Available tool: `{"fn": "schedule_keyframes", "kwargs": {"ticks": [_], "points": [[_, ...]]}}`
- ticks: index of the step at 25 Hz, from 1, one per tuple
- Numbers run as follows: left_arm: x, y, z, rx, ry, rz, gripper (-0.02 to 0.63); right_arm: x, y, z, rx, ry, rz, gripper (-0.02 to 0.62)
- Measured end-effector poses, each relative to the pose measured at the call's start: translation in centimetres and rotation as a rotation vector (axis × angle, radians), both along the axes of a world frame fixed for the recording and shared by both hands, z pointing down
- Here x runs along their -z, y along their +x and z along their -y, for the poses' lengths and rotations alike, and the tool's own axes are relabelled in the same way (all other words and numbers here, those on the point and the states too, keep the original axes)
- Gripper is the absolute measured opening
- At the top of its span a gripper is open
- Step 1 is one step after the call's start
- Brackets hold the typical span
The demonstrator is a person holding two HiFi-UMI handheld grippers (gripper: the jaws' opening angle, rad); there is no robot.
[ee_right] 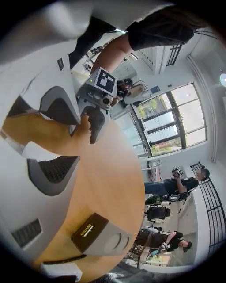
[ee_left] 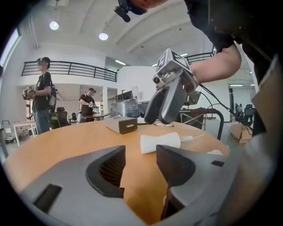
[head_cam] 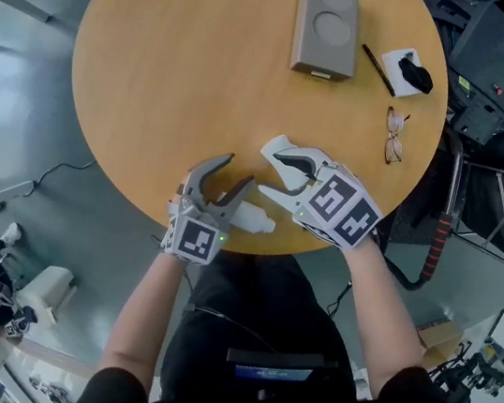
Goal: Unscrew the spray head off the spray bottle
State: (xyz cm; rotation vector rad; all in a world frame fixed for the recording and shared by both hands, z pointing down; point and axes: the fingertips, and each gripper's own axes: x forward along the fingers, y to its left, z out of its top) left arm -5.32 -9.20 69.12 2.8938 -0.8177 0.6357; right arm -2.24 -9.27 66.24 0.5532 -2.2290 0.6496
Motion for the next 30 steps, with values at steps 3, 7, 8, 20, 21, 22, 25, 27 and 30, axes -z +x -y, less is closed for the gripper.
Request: {"fn": "schedule_keyframes", "kwargs": {"ticks": [3,7,8,20,21,22,25,27,30], "points": [[0.0,0.4,0.2,-0.001,0.004,0.011,0.231,0.5,0.8,0.1,-0.01,0.008,0.005,0.235],[1.9,1.4,0.4,-0.012,0.038,-0.065,0.232,1.9,1.4,0.3,-0.021,0.033,0.021,0.235],[2.5,1.5,0.7,-0.008,0.042,-0.079,0.232,2.3,1.7,0.4,-0.023,0.038,0.026,0.235],[14.7,1.5,2.3,0.012,0.04,-0.22,0.183,11.8,2.3,1.2,-0.075,0.175,0.215,0.233],[15.9,1.7,2.2,0.002,0.03,-0.239,0.169,13.2,2.3,1.3,-0.082,0.2,0.251,0.233],[17.1,1.8,2.1,-0.008,0.023,-0.255,0.141,14.5,2.3,1.3,-0.087,0.225,0.278,0.233],[20.6,2.3,1.4,-0.035,0.012,-0.295,0.067,18.1,2.5,1.0,-0.092,0.285,0.348,0.226],[22.7,2.5,0.8,-0.035,-0.014,-0.328,0.029,20.5,2.6,0.3,-0.086,0.322,0.395,0.197],[25.6,2.9,-0.1,-0.039,-0.046,-0.364,0.005,24.3,3.2,-0.7,-0.09,0.399,0.45,0.154]]}}
